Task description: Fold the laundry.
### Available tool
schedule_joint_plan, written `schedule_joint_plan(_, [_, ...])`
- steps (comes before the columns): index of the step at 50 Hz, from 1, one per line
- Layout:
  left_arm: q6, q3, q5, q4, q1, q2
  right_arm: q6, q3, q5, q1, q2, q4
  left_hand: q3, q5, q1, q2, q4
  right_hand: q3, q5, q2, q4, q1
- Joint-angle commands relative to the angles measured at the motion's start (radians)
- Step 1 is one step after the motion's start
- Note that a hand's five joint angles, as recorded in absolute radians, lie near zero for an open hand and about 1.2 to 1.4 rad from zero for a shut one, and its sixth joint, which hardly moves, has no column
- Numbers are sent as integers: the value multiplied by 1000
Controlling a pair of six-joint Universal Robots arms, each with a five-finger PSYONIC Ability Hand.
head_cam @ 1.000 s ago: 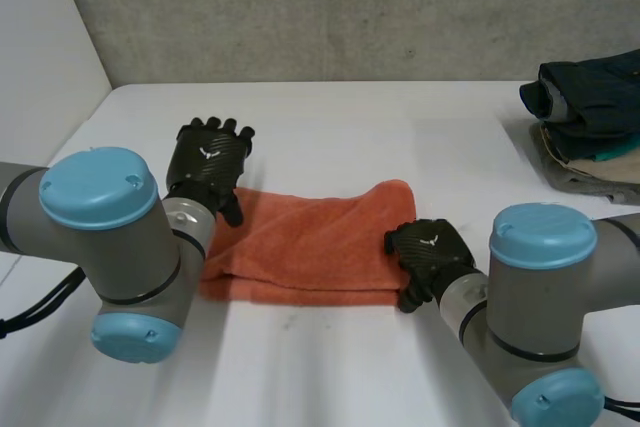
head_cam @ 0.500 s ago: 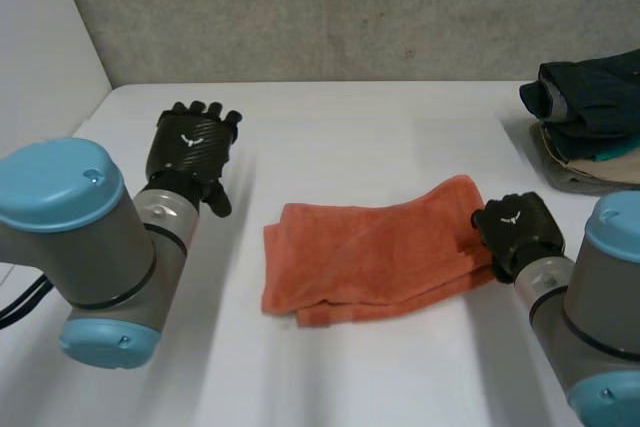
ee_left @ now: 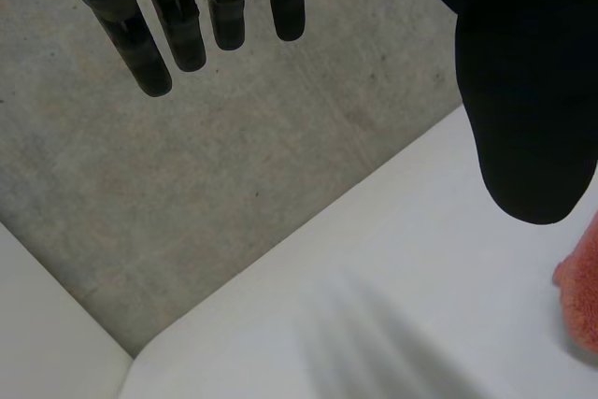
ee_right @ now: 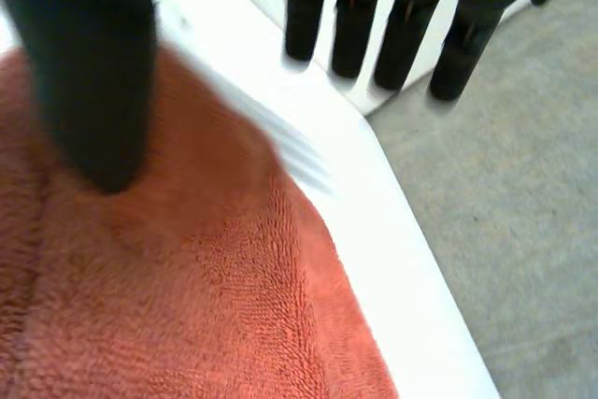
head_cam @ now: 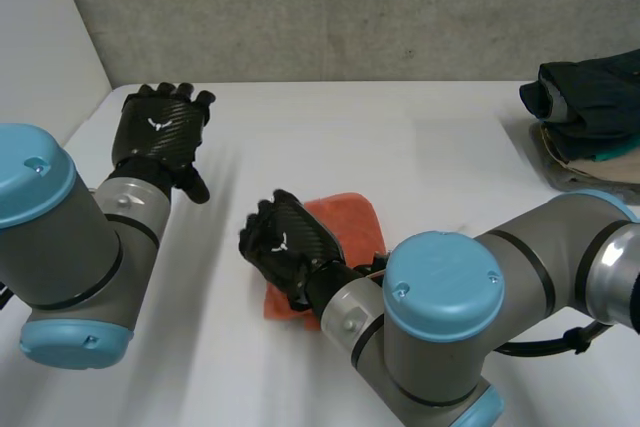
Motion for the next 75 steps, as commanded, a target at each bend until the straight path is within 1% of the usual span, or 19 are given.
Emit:
schedule_joint_plan(1, [-73, 42, 7, 2, -31, -10, 248, 46, 119, -81, -155, 18, -34, -49, -19, -30, -28, -278, -257, -261, -274, -273])
schedule_joint_plan(3, [-100, 74, 16, 2, -72, -20, 404, 97, 117, -145, -239, 38, -31, -45, -15, -26, -24, -278, -257, -261, -274, -273])
schedule_joint_plan(6, [-125, 105, 33, 0, -118, -47, 516, 120, 111, -197, -284, 67, -22, -36, -6, -17, -15, -278, -257, -261, -274, -273])
schedule_joint_plan(10, [-149, 160, 53, -15, -206, -118, 644, 93, 91, -300, -296, 234, -19, -33, -3, -14, -12, -278, -257, -261, -274, -273])
schedule_joint_plan(14, [-152, 217, 39, -72, -267, -208, 704, 8, 41, -316, -191, 363, -13, -28, 3, -9, -7, -278, -257, -261, -274, -273])
schedule_joint_plan(18, [-151, 227, -59, -156, -276, -286, 744, -90, -31, -316, -67, 438, -13, -28, 3, -9, -7, -278, -257, -261, -274, -273])
schedule_joint_plan(22, [-140, 205, -149, -202, -280, -309, 751, -159, -110, -317, 19, 481, -25, -39, -9, -20, -18, -278, -257, -261, -274, -273])
schedule_joint_plan(25, [-142, 180, -165, -219, -278, -314, 741, -182, -119, -317, 64, 490, -22, -36, -6, -17, -15, -278, -257, -261, -274, -273])
schedule_joint_plan(29, [-140, 140, -162, -233, -270, -337, 721, -200, -85, -314, 110, 490, -19, -33, -3, -14, -12, -278, -257, -261, -274, -273])
schedule_joint_plan(37, [-139, 128, -122, -236, -272, -342, 489, -196, 74, -302, 92, 484, -28, -42, -12, -23, -21, -276, -256, -260, -273, -272])
schedule_joint_plan(45, [-139, 194, -26, -234, -234, -170, 431, -69, 140, -199, -71, 333, -34, -48, -18, -29, -27, -276, -256, -260, -273, -272])
schedule_joint_plan(48, [-139, 230, 62, -233, -183, -113, 426, 5, 143, -164, -124, 261, -25, -39, -9, -20, -18, -278, -257, -261, -274, -273])
schedule_joint_plan(52, [-140, 276, 244, -245, -126, -76, 390, 146, 143, -107, -183, 147, -4, -19, 12, 0, 2, -278, -257, -261, -274, -273])
schedule_joint_plan(53, [-139, 293, 336, -263, -122, -75, 364, 199, 143, -90, -184, 100, -1, -16, 14, 3, 5, -278, -257, -261, -274, -273])
schedule_joint_plan(56, [-143, 316, 473, -314, -109, -73, 318, 267, 145, -70, -181, 23, -1, -16, 15, 3, 5, -278, -257, -261, -274, -273])
schedule_joint_plan(57, [-145, 333, 551, -351, -100, -73, 292, 299, 146, -63, -174, -23, -4, -19, 12, 0, 2, -278, -257, -261, -274, -273])
schedule_joint_plan(61, [-146, 356, 669, -417, -71, -84, 241, 329, 155, -60, -123, -98, -7, -22, 9, -3, -1, -276, -256, -260, -273, -272])
schedule_joint_plan(69, [-143, 352, 666, -426, -72, -90, 192, 304, 234, -72, -39, -193, -13, -28, 3, -9, -7, -270, -250, -254, -267, -266])
schedule_joint_plan(75, [-143, 352, 665, -426, -72, -99, 189, 295, 240, -72, -13, -267, -16, -31, 0, -12, -10, -235, -215, -219, -232, -231])
